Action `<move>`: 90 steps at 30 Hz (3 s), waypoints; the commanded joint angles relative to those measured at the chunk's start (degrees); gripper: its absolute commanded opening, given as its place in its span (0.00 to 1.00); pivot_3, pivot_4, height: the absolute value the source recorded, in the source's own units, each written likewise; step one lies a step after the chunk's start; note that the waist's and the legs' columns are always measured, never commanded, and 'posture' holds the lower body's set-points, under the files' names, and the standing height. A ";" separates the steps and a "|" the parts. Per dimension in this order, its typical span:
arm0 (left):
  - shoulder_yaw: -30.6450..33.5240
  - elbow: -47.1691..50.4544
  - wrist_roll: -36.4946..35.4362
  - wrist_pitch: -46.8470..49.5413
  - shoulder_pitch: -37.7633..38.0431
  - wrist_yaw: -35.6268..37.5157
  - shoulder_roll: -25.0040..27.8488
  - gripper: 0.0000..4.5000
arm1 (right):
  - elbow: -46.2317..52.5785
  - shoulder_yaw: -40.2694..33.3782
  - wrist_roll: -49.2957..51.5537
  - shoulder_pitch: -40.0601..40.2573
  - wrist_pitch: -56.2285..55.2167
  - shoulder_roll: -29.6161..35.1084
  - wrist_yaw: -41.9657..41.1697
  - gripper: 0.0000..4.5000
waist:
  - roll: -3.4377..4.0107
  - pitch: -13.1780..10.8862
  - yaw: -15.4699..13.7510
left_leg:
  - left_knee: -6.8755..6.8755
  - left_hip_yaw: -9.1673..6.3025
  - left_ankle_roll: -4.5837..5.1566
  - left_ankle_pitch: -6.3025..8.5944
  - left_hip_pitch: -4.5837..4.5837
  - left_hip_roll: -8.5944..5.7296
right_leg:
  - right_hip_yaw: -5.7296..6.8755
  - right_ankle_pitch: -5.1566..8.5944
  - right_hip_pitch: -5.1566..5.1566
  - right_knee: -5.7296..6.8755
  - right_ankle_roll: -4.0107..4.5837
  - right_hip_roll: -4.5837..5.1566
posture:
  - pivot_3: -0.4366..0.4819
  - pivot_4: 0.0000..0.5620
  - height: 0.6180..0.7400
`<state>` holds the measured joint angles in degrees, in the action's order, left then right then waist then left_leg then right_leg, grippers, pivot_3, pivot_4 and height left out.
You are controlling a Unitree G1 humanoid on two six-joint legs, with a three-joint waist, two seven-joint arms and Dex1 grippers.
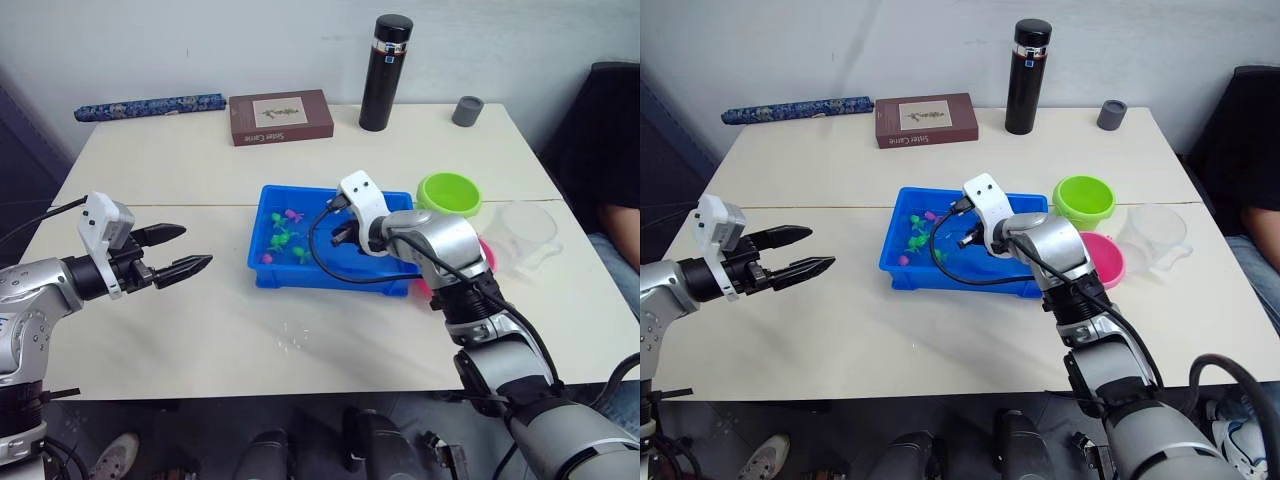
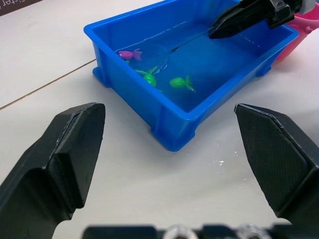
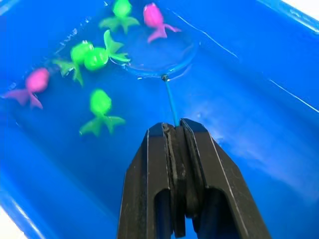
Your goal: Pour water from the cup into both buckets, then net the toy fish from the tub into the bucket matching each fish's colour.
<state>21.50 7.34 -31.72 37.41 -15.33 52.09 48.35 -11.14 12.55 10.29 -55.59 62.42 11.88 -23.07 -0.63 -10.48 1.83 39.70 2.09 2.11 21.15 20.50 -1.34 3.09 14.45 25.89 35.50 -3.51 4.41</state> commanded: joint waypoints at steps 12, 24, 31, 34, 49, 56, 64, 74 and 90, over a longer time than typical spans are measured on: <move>0.62 0.60 -1.04 -1.06 -1.29 0.96 0.74 0.99 | 9.18 -2.44 2.28 3.39 1.52 2.60 -2.67 0.00 | 0.00 0.00 -0.03 | -0.06 -0.01 0.00 0.00 0.00 0.00 | 0.00 0.00 0.02 -0.01 0.00 0.00 | 0.48 0.27 1.00; -4.58 -1.34 -0.37 -3.64 -6.76 5.86 0.91 0.99 | 22.30 -5.26 6.66 9.79 3.87 15.65 -10.49 0.00 | 0.00 0.00 -0.43 | -0.09 -0.04 0.00 0.00 0.09 0.00 | 0.01 0.00 0.02 -0.14 0.01 0.01 | 0.48 0.27 1.00; -11.58 -5.67 1.91 -6.89 -13.60 8.75 -1.29 0.99 | 30.46 -13.28 12.85 14.84 3.78 27.34 -17.57 0.00 | 0.00 0.00 -0.38 | -0.11 -0.04 0.01 0.00 0.13 0.02 | 0.04 0.00 0.02 -0.25 -0.01 -0.04 | 0.48 0.27 1.00; -14.09 -7.66 3.00 -8.57 -16.08 9.83 -2.45 0.99 | 33.94 -17.29 15.92 18.01 3.28 31.79 -20.46 0.00 | 0.00 0.00 -0.62 | -0.11 -0.04 0.01 0.00 0.16 0.02 | 0.06 -0.01 0.02 -0.30 -0.02 -0.04 | 0.48 0.27 1.00; -22.02 -27.31 8.86 -19.13 -31.56 17.50 -11.30 0.99 | 47.55 -50.16 23.55 37.89 11.75 45.45 -21.29 0.00 | 0.00 0.00 -3.29 | 0.03 -0.03 0.02 -0.01 0.18 0.02 | 0.13 -0.05 -0.07 -0.34 -0.10 -0.08 | 0.48 0.27 1.00; -22.71 -34.86 11.08 -22.86 -35.65 20.20 -13.46 0.99 | 57.51 -66.33 21.90 57.69 10.49 42.42 -23.42 0.00 | 0.00 0.00 -3.54 | 0.11 -0.07 0.08 -0.01 0.14 0.02 | 0.16 -0.11 -0.26 -0.41 -0.20 -0.12 | 0.48 0.27 1.00; -22.57 -37.86 12.61 -24.63 -36.50 21.71 -14.54 0.99 | 58.08 -59.79 10.84 68.04 -6.17 42.66 -18.33 0.00 | -0.01 0.00 -3.24 | 0.17 0.00 0.12 -0.01 -0.01 0.01 | 0.00 -0.18 -0.36 -0.39 -0.31 -0.16 | 0.48 0.27 1.00; -22.24 -38.04 13.10 -24.65 -36.17 21.88 -14.55 0.99 | 51.40 -48.64 -13.67 79.05 -34.45 46.81 -14.52 0.00 | -0.01 0.00 -3.38 | 0.27 0.03 0.13 -0.01 0.01 -0.05 | -0.03 -0.20 -0.39 -0.39 -0.35 -0.19 | 0.48 0.27 1.00; -20.60 -36.82 12.49 -23.52 -34.52 21.22 -12.78 0.99 | 49.92 -49.82 -18.05 70.09 -42.82 42.88 -16.57 0.00 | -0.01 0.00 -3.05 | 0.32 0.06 0.13 -0.02 -0.02 0.00 | -0.06 -0.20 -0.42 -0.37 -0.35 -0.27 | 0.48 0.27 1.00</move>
<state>-0.87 -31.77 -18.46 13.56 -50.07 73.41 34.40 36.09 -35.47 -11.22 17.37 15.95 54.93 -39.46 -0.64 -10.48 -1.22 40.05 2.17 2.24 21.13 20.45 -1.34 2.99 14.25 25.47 35.16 -3.87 4.14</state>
